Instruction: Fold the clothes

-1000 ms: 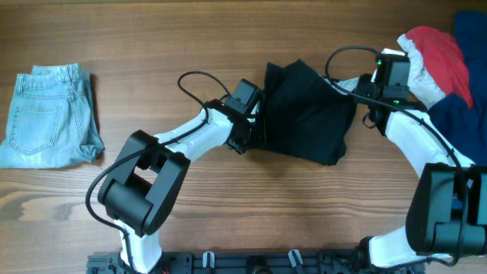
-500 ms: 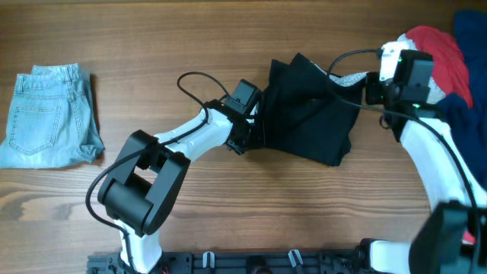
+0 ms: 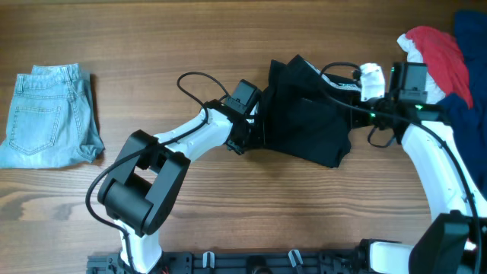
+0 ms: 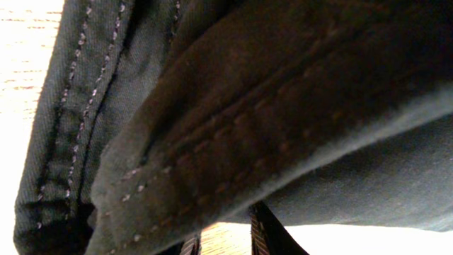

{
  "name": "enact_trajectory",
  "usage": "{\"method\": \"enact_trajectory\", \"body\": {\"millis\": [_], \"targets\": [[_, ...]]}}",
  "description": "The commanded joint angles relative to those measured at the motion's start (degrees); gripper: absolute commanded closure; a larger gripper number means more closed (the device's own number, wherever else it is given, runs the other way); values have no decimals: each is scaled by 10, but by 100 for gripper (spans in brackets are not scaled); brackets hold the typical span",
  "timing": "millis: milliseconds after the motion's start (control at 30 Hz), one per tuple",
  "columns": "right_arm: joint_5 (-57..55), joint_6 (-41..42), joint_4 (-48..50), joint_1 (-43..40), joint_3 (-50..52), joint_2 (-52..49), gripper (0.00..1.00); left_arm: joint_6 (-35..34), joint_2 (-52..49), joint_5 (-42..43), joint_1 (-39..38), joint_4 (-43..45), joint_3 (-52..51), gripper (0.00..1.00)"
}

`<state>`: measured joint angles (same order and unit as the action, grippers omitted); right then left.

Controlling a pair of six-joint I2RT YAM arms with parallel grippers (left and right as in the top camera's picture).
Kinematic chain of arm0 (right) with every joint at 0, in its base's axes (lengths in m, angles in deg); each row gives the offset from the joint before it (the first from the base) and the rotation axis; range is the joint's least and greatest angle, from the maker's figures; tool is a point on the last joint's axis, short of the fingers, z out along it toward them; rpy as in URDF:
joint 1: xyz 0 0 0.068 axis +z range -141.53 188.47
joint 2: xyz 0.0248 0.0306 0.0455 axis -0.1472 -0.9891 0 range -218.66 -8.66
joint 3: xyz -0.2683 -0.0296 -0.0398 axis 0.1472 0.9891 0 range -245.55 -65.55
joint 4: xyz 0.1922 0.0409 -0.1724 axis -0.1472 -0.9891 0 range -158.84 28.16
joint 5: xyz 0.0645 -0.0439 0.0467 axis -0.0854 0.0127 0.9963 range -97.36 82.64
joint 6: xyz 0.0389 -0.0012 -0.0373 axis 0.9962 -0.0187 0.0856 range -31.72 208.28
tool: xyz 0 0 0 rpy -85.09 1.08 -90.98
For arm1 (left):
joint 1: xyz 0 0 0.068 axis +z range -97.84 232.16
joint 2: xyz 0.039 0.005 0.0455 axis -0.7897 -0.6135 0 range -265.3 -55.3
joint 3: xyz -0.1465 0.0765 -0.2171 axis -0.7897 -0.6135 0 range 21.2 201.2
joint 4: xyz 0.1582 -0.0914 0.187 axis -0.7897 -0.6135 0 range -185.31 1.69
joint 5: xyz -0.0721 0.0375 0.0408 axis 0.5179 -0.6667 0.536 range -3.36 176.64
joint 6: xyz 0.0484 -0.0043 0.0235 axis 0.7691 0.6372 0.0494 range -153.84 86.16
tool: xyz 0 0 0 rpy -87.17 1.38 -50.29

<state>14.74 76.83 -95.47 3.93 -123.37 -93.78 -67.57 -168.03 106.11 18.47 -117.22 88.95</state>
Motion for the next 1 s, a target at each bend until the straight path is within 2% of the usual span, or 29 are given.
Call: {"method": "enact_trajectory", "body": {"millis": [0, 100, 233, 300, 367, 533, 667, 700, 767, 800, 833, 900, 967], "targets": [[20, -9, 40, 18, -7, -48, 75, 2, -46, -61, 4, -21, -34, 76], [15, 39, 130, 22, -7, -111, 75, 2, -45, -61, 4, -21, -34, 76], [15, 181, 369, 23, -7, -198, 76, 2, -46, -61, 4, -22, -34, 75], [10, 223, 447, 30, -7, -236, 78, 3, -45, -54, 4, -23, -34, 72], [-12, 253, 463, 38, -7, -270, 77, 2, -45, -40, 4, -24, -34, 71], [-33, 249, 428, 52, -7, -296, 76, 3, -41, -38, 5, -24, -33, 67], [-55, 234, 383, 54, -7, -294, 69, 3, 31, -39, 20, -26, -33, 60], [-53, 234, 371, 54, -7, -282, 65, 7, 59, -39, 24, -20, -33, 57], [-54, 188, 349, 54, -7, -208, 35, 34, 114, -47, 29, 6, -33, 49], [-57, 166, 340, 54, -7, -156, 27, 42, 135, -63, 31, 24, -33, 38], [-60, 153, 327, 54, -7, -102, 11, 56, 149, -87, 31, 50, -33, 30], [-66, 146, 261, 54, -7, 2, 1, 84, 151, -97, 34, 97, -33, 22], [-67, 146, 184, 54, -7, 52, 1, 92, 144, -97, 47, 147, -33, 19]]}}
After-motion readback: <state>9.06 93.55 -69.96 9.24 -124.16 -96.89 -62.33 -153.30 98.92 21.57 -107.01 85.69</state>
